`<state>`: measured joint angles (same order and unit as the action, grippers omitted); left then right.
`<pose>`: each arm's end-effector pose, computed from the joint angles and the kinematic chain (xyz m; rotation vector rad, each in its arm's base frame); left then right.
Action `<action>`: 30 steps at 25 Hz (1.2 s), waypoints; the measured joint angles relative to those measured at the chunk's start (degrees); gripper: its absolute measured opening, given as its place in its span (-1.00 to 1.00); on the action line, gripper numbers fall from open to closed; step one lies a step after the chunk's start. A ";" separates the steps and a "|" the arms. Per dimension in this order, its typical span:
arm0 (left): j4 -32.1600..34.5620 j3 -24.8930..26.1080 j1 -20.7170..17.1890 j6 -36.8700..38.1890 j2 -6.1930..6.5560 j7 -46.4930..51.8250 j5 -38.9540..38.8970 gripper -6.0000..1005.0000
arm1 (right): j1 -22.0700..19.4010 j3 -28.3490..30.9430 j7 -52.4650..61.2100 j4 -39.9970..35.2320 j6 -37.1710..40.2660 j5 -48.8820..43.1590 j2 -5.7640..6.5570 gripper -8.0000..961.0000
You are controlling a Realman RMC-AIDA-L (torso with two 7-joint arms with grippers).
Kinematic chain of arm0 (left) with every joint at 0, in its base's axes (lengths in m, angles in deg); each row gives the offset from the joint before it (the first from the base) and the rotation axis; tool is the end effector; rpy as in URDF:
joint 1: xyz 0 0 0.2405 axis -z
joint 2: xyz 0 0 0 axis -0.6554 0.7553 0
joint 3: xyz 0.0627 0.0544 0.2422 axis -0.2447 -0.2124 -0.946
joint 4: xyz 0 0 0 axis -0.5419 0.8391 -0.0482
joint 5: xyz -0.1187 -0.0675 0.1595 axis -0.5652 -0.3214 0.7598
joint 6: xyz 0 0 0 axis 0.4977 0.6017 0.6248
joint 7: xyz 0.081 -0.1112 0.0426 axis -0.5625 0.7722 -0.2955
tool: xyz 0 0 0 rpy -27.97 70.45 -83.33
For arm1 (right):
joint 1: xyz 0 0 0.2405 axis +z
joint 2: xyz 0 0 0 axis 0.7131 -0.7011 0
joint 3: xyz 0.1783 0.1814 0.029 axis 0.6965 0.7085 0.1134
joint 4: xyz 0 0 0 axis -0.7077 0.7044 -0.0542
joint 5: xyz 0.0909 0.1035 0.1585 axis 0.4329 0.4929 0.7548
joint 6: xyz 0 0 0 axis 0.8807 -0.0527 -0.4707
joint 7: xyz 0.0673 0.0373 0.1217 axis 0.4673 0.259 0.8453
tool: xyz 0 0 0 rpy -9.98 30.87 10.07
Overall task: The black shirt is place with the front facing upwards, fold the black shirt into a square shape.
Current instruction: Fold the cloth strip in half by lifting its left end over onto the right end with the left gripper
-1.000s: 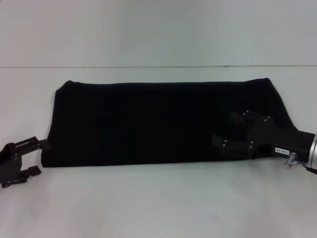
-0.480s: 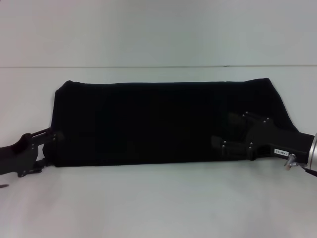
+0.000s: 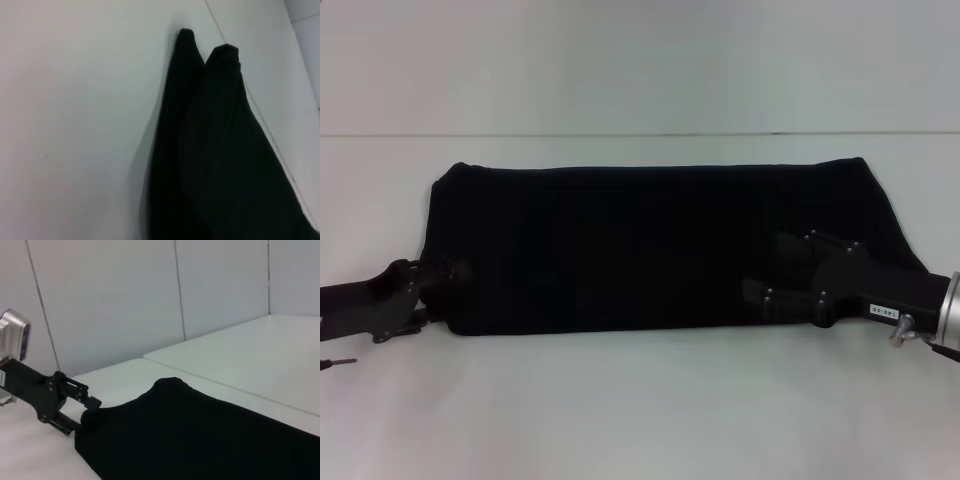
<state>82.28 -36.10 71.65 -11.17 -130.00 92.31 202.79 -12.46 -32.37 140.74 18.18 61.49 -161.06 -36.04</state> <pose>-0.3559 0.3428 0.0293 -1.6238 -2.1922 -0.7397 0.2757 0.3456 -0.0315 -2.5565 0.5373 0.6711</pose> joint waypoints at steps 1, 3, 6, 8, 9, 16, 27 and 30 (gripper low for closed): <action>1.27 -1.62 0.19 -0.38 -0.12 -0.21 0.03 0.70 | 0.00 -0.01 0.01 0.00 0.15 0.00 0.00 0.92; 2.11 -2.10 0.19 -0.53 -0.38 -0.19 0.05 0.63 | -0.05 0.05 0.01 0.00 0.39 0.01 0.00 0.92; 2.88 -3.06 0.17 -0.94 -0.68 0.09 0.06 0.52 | -0.18 0.23 0.03 0.00 0.73 0.06 0.00 0.92; 2.84 -3.83 0.19 -1.45 -0.69 0.28 0.07 0.45 | -0.22 0.29 0.04 0.00 0.92 0.08 0.00 0.92; 2.82 -4.17 0.19 -1.72 -0.71 0.43 0.08 0.42 | -0.22 0.30 0.04 -0.01 1.09 0.09 0.00 0.92; 2.81 -5.09 0.01 -3.15 -0.79 1.14 0.10 -0.32 | -0.24 0.34 0.04 -0.04 1.48 0.09 0.00 0.92; 3.07 -5.13 0.11 -3.52 -0.36 1.10 0.10 -0.92 | -0.07 0.46 0.04 -0.04 1.49 0.09 0.00 0.92; 3.10 -4.92 -0.02 -3.16 -0.07 0.94 0.00 -0.92 | -0.07 0.63 0.04 -0.04 1.49 0.09 0.00 0.92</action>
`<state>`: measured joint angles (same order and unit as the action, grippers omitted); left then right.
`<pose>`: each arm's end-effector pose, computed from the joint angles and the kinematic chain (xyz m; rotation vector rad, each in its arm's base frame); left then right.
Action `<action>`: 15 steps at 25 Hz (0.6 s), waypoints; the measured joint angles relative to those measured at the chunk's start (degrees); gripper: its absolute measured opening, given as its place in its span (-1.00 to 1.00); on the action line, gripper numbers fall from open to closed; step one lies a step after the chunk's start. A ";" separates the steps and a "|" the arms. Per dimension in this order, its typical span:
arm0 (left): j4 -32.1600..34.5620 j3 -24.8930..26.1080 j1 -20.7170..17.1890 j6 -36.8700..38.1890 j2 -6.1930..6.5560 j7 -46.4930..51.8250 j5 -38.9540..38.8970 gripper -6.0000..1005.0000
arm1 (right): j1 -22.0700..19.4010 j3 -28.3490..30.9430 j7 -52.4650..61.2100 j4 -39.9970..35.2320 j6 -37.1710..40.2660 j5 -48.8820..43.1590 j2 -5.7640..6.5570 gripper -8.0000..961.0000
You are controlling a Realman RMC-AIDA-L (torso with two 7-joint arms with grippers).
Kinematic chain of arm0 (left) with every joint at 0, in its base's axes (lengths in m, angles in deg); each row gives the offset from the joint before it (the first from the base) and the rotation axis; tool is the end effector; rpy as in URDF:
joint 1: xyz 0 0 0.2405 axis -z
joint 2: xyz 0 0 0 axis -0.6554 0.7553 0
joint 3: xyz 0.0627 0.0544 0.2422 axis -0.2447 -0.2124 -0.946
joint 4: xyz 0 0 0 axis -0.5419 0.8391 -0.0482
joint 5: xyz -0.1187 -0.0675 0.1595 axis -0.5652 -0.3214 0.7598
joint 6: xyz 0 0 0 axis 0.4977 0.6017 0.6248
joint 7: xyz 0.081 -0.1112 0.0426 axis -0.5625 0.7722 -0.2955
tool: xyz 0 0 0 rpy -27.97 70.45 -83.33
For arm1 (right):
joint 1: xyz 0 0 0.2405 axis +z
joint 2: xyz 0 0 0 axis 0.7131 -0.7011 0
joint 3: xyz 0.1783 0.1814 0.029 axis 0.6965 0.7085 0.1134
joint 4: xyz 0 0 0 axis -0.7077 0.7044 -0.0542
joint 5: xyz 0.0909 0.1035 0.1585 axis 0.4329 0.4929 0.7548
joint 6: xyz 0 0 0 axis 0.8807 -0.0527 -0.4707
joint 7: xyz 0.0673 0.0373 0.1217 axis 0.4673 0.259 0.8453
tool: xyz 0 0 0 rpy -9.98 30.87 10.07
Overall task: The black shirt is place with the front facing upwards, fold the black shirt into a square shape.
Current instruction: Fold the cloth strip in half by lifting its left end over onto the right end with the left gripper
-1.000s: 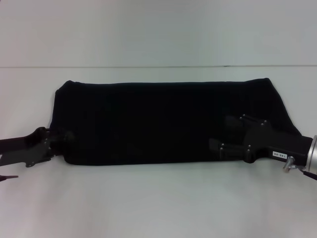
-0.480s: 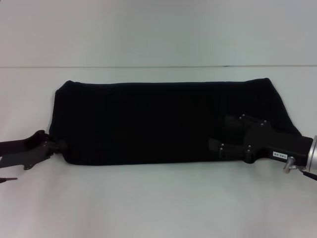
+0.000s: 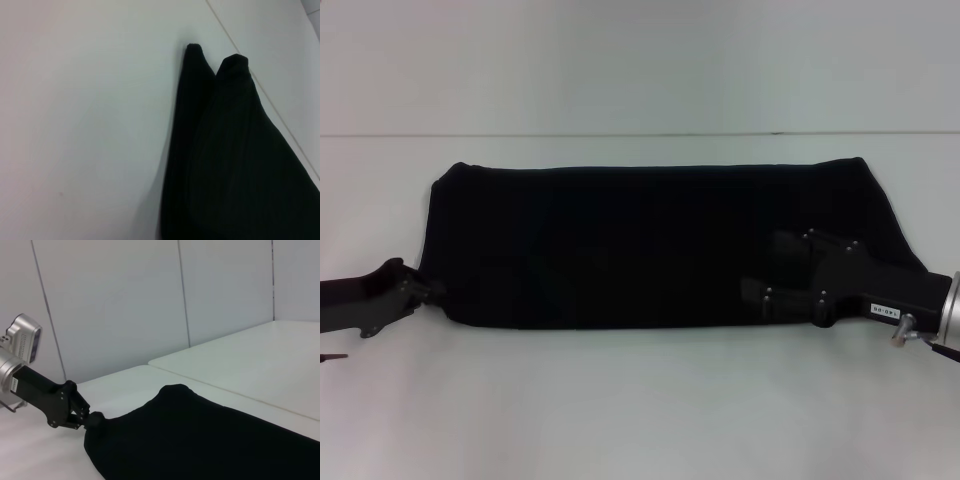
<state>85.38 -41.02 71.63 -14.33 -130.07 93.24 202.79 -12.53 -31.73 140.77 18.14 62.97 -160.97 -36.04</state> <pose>-0.3584 0.3508 0.0347 -1.6465 -2.1129 -0.6431 0.2735 0.3439 -0.0300 -2.5590 0.5349 0.7026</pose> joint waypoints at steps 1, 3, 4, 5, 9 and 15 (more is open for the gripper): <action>0.02 0.16 -0.16 0.21 0.16 -0.06 -0.13 -0.92 | -0.01 0.16 0.00 -0.01 0.00 0.01 0.00 0.91; 0.17 0.41 -0.49 0.47 0.43 -0.21 -0.40 -0.92 | -0.10 0.74 0.00 -0.12 0.00 0.04 0.00 0.91; 0.48 0.50 -0.68 0.54 0.49 -0.27 -0.42 -0.92 | -0.21 1.22 0.02 -0.20 0.00 0.06 0.00 0.91; 0.93 0.61 -0.94 0.59 0.54 -0.32 -0.44 -0.92 | -0.35 1.76 0.03 -0.26 0.00 0.07 0.00 0.91; 2.40 1.90 -1.86 0.60 0.71 -0.36 -0.42 -0.92 | -0.96 3.79 0.07 -0.30 0.00 0.09 0.18 0.91; 2.73 4.08 -2.22 -1.26 3.51 -0.68 0.03 -0.92 | -1.65 5.81 0.09 -0.14 0.00 0.09 0.45 0.91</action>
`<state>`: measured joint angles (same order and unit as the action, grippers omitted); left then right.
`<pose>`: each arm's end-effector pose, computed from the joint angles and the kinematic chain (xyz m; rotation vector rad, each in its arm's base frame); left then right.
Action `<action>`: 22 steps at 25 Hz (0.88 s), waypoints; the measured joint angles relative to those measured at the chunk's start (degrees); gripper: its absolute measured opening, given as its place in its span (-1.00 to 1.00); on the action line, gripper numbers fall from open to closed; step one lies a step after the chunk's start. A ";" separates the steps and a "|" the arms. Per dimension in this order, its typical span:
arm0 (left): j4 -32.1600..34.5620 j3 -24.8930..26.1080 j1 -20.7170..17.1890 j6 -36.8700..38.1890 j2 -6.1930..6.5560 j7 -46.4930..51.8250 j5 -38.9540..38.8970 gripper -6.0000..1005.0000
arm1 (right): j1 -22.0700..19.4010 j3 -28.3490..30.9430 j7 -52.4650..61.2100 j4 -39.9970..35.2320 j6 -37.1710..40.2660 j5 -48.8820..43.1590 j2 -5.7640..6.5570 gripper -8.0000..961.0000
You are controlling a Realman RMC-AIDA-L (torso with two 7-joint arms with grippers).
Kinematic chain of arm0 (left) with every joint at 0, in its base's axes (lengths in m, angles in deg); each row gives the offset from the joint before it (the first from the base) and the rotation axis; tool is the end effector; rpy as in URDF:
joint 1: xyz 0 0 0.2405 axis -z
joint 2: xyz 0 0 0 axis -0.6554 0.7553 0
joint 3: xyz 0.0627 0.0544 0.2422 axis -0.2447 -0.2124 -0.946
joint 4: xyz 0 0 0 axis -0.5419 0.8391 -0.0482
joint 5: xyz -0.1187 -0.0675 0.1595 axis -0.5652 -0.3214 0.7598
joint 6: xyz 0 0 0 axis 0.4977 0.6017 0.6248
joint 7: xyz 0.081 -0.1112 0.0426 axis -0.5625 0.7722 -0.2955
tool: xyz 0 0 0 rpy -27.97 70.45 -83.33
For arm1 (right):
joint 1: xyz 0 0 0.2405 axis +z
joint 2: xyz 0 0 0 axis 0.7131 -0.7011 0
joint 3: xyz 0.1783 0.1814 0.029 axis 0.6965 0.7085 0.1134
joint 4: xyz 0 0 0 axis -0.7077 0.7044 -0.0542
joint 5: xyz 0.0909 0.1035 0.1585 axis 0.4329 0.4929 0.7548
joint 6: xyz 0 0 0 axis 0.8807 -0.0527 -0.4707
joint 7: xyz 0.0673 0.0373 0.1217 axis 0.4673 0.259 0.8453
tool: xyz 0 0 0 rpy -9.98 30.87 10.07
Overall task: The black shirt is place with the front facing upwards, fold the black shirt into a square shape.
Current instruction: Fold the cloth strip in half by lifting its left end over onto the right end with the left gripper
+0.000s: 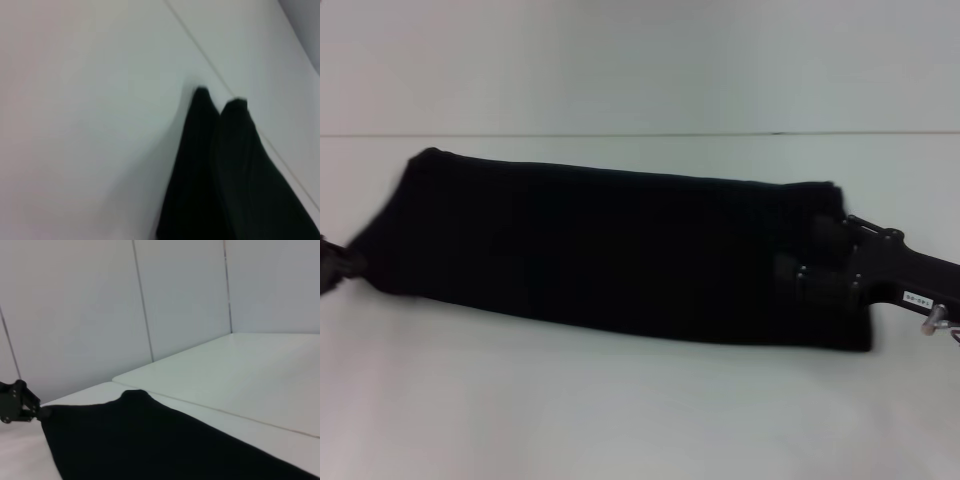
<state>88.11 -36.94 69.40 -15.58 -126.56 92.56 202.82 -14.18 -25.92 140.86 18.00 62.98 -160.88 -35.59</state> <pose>-0.3842 0.3513 0.0862 -1.5311 -2.0043 -0.6806 0.2897 0.3430 -0.0135 -2.4393 0.6044 0.7353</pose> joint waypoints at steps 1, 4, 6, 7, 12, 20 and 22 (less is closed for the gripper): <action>0.00 0.54 0.01 -0.21 0.53 0.00 0.01 -0.92 | -0.16 0.36 0.00 0.05 0.00 0.00 0.03 0.91; 0.00 2.77 0.05 -0.24 1.67 -0.07 0.04 -0.92 | -0.63 1.10 0.04 0.12 0.00 0.00 0.06 0.91; 0.00 3.35 0.24 0.13 1.96 -0.11 -0.11 -0.92 | -1.10 1.81 0.07 0.13 0.00 0.00 0.07 0.91; 0.04 3.45 0.52 0.69 2.00 -0.15 -0.41 -0.92 | -1.31 2.17 0.07 0.15 -0.01 0.00 0.07 0.91; 0.16 4.95 4.32 6.14 1.77 -2.81 -4.94 -0.92 | -3.13 4.64 0.35 0.21 0.01 -0.01 0.08 0.91; 0.28 -0.44 20.27 11.62 -2.53 -4.49 -7.32 -0.92 | -5.81 6.47 2.26 0.26 0.07 -0.01 0.14 0.91; 0.27 -3.63 24.50 11.25 -4.60 -4.73 -7.32 -0.92 | -6.39 7.09 2.29 0.26 0.26 0.02 0.08 0.91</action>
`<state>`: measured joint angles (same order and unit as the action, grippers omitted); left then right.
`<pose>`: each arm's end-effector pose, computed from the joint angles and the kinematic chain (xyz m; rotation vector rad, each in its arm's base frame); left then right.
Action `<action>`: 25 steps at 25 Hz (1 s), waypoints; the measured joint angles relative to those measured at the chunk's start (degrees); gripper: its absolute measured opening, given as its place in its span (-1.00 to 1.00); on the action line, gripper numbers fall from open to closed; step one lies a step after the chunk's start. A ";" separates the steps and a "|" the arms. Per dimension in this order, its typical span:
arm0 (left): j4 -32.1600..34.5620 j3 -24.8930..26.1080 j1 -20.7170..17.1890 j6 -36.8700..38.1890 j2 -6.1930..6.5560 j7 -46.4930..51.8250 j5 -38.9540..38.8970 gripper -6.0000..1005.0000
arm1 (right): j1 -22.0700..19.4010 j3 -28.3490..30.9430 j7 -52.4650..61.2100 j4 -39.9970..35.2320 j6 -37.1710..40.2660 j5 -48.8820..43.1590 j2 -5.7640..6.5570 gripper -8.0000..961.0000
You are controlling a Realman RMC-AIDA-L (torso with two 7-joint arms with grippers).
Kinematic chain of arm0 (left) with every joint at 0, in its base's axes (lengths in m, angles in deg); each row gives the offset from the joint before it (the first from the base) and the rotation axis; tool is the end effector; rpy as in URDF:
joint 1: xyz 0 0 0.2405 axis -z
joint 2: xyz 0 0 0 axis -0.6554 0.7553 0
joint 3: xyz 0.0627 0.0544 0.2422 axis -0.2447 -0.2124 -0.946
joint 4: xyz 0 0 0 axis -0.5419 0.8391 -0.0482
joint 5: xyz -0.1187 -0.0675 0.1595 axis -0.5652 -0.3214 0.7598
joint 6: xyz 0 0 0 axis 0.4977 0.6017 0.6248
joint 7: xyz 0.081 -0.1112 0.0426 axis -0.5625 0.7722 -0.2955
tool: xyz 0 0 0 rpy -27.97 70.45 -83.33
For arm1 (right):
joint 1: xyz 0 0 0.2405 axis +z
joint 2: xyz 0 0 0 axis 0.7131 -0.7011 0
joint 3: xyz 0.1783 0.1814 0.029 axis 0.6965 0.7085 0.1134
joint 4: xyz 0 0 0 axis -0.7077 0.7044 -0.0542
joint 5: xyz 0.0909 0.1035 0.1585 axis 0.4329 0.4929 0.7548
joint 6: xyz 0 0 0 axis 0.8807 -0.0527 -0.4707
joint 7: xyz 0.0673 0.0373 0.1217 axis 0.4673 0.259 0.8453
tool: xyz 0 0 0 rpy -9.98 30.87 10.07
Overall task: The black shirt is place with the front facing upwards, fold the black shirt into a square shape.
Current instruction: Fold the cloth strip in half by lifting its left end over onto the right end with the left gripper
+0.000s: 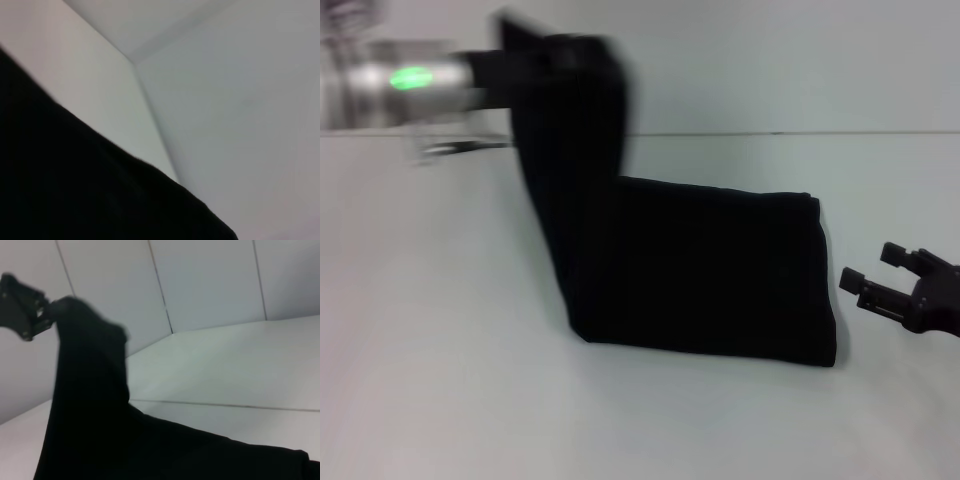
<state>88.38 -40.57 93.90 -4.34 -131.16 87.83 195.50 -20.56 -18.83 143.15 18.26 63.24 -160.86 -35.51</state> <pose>-0.1650 0.4486 0.0391 -2.2950 -1.7060 -0.9282 0.3331 0.3124 0.0016 -2.2481 0.8187 0.7650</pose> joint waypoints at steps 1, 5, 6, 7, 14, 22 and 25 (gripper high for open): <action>-0.01 -2.01 2.64 -0.12 -1.63 -0.19 0.00 -0.92 | -0.28 0.35 0.03 0.03 0.22 0.00 -0.02 0.91; 0.29 -8.83 7.68 -0.29 -7.16 -0.79 0.31 -0.92 | -1.20 1.65 0.15 0.12 0.98 0.06 -0.01 0.91; 0.31 -10.67 7.84 -0.35 -8.72 -0.83 0.48 -0.92 | -1.47 1.75 0.16 0.13 1.07 0.05 0.00 0.91; 0.25 -12.30 7.44 -0.51 -10.10 -0.88 0.49 -0.92 | -1.61 1.75 0.16 0.16 1.11 0.02 0.00 0.91; -13.86 -19.92 2.65 -3.80 -12.29 -6.50 -5.76 -0.92 | -2.06 1.78 0.00 2.09 -0.23 -0.27 -0.11 0.91; -12.53 -20.19 -0.87 -3.81 -12.06 -7.83 -8.83 -0.92 | -1.53 -0.94 -0.59 2.35 -2.98 -0.53 -0.28 0.91; -11.79 -20.19 -0.90 -4.04 -12.04 -7.84 -8.85 -0.92 | -2.02 -1.36 -0.76 2.29 -2.37 -0.55 -0.07 0.91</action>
<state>76.59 -60.76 93.01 -8.37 -143.20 79.99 186.65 -22.58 -20.19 142.38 20.55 60.87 -161.41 -35.59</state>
